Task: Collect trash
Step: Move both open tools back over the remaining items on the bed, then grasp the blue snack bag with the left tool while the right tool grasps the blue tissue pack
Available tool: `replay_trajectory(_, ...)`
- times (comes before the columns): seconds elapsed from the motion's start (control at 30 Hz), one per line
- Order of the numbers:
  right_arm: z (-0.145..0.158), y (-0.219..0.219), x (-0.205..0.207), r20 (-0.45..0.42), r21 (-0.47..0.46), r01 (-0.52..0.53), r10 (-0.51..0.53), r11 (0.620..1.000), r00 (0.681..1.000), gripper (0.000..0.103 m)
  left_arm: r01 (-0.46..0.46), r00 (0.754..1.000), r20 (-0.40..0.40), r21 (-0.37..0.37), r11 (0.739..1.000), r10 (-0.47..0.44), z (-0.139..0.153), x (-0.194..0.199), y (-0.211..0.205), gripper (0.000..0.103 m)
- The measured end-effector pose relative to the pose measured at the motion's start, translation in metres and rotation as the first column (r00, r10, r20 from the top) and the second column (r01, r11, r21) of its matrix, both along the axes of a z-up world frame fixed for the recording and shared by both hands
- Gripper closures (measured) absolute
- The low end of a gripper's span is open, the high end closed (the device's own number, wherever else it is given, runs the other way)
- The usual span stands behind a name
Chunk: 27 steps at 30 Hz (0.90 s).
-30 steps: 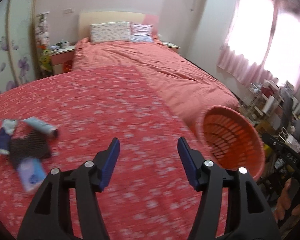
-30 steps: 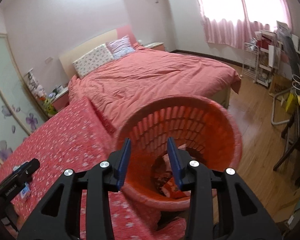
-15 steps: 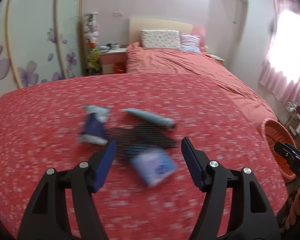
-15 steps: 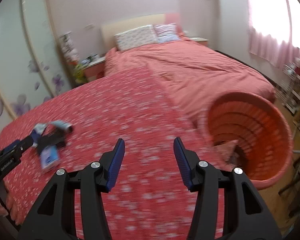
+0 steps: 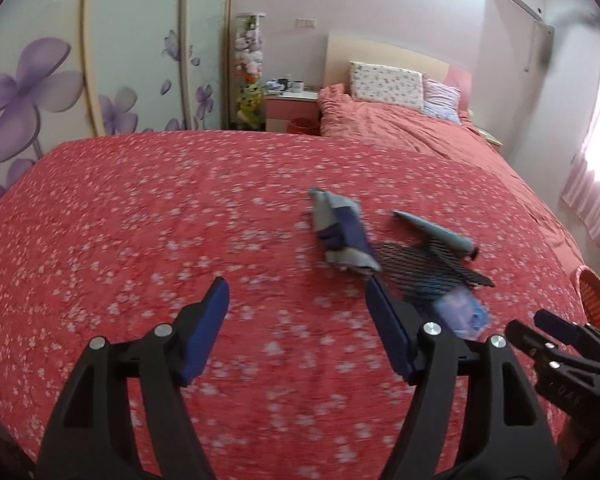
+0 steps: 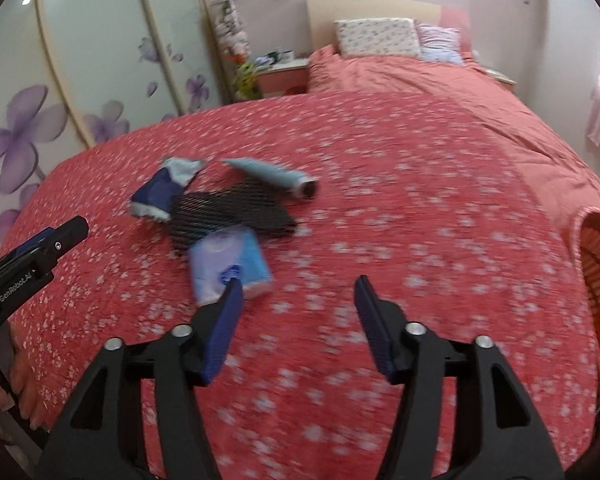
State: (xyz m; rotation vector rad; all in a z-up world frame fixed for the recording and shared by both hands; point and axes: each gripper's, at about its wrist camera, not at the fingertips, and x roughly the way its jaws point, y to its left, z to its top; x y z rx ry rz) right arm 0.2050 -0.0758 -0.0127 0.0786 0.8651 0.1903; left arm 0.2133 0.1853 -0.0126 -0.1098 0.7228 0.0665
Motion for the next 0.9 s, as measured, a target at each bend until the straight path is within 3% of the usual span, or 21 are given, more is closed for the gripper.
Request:
replay_trajectory(0.27, -0.013, 0.031, 0.019, -0.026, -0.063, -0.043, 0.041, 0.997, 0.999, 0.034, -0.028, 1.000, -0.011, -0.024, 0.999, 0.028, -0.008, -0.001, 0.025, 0.031)
replay_trajectory(0.57, -0.012, 0.046, 0.017, -0.022, -0.073, -0.097, 0.095, 0.993, 0.995, 0.027, -0.041, 0.999, -0.026, -0.032, 0.999, 0.040, -0.014, 0.002, 0.037, 0.031)
replay_trajectory(0.87, -0.016, 0.059, 0.025, -0.019, -0.127, -0.097, 0.095, 0.987, 0.995, 0.028, -0.035, 0.999, -0.030, -0.029, 0.999, 0.034, -0.012, 0.006, 0.030, 0.031)
replay_trajectory(0.9, -0.017, 0.058, 0.025, -0.020, -0.133, -0.094, 0.092, 0.987, 0.996, 0.031, -0.034, 0.999, -0.030, -0.030, 0.999, 0.033, -0.012, 0.007, 0.029, 0.031)
